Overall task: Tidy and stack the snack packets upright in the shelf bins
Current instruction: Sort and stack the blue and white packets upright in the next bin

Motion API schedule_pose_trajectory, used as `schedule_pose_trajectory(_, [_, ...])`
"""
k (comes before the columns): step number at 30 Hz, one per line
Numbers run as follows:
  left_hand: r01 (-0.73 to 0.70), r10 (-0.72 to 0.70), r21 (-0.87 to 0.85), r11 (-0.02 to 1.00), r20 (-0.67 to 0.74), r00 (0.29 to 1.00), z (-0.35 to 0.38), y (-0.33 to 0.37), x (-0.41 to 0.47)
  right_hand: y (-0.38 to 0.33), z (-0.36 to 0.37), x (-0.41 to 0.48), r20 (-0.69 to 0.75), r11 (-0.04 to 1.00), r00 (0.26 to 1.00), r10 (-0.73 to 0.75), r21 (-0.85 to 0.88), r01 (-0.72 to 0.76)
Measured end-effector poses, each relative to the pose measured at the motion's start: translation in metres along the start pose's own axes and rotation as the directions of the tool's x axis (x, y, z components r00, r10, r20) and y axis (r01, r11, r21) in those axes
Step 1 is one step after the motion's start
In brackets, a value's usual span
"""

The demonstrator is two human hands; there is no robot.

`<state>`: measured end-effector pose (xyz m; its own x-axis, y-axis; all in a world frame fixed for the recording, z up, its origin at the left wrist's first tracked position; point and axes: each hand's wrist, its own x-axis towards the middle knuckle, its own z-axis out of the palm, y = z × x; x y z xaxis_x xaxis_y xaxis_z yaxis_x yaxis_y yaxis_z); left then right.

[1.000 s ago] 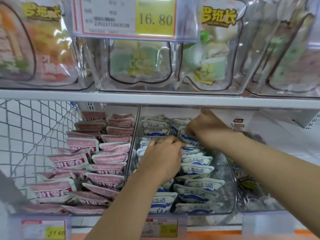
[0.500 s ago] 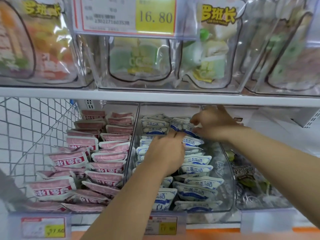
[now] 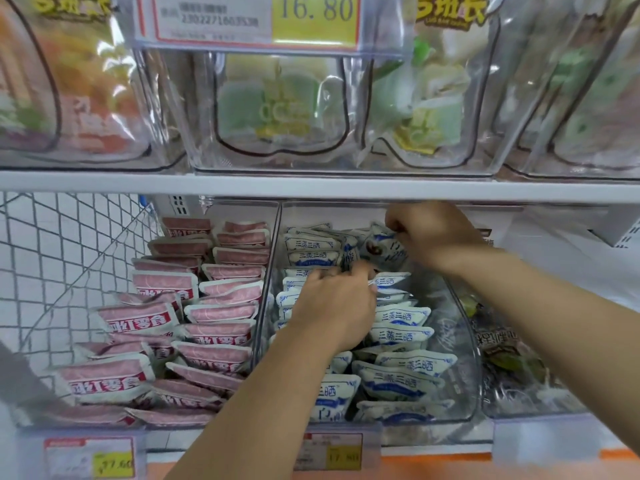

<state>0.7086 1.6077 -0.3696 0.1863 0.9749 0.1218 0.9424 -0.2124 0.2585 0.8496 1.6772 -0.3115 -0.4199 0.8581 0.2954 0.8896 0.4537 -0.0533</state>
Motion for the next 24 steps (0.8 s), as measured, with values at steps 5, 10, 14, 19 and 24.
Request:
schedule_pose_trajectory(5, [-0.018, 0.019, -0.020, 1.000, 0.043, 0.999, -0.001, -0.002, -0.002, 0.001, 0.005, 0.011, 0.196, 0.994, 0.975, -0.106, 0.056, 0.097])
schedule_pose_trajectory(10, [-0.038, 0.038, -0.005, 0.999, 0.019, 0.999, 0.001, -0.004, -0.003, -0.004, 0.001, 0.021, 0.266, 0.982, 0.951, -0.160, -0.057, 0.181])
schedule_pose_trajectory(14, [-0.022, 0.023, 0.021, 1.000, -0.025, 0.999, 0.003, -0.002, -0.003, -0.010, -0.002, 0.007, 0.194, 0.999, 0.981, -0.021, -0.037, 0.029])
schedule_pose_trajectory(19, [-0.018, 0.017, -0.008, 1.000, -0.086, 0.996, 0.008, -0.003, -0.001, -0.020, -0.010, -0.010, 0.165, 0.966, 0.986, 0.017, -0.256, 0.026])
schedule_pose_trajectory(24, [-0.010, 0.000, -0.077, 0.997, -0.125, 0.992, 0.002, 0.001, -0.003, -0.015, -0.002, -0.016, 0.226, 0.972, 0.974, -0.001, -0.227, 0.054])
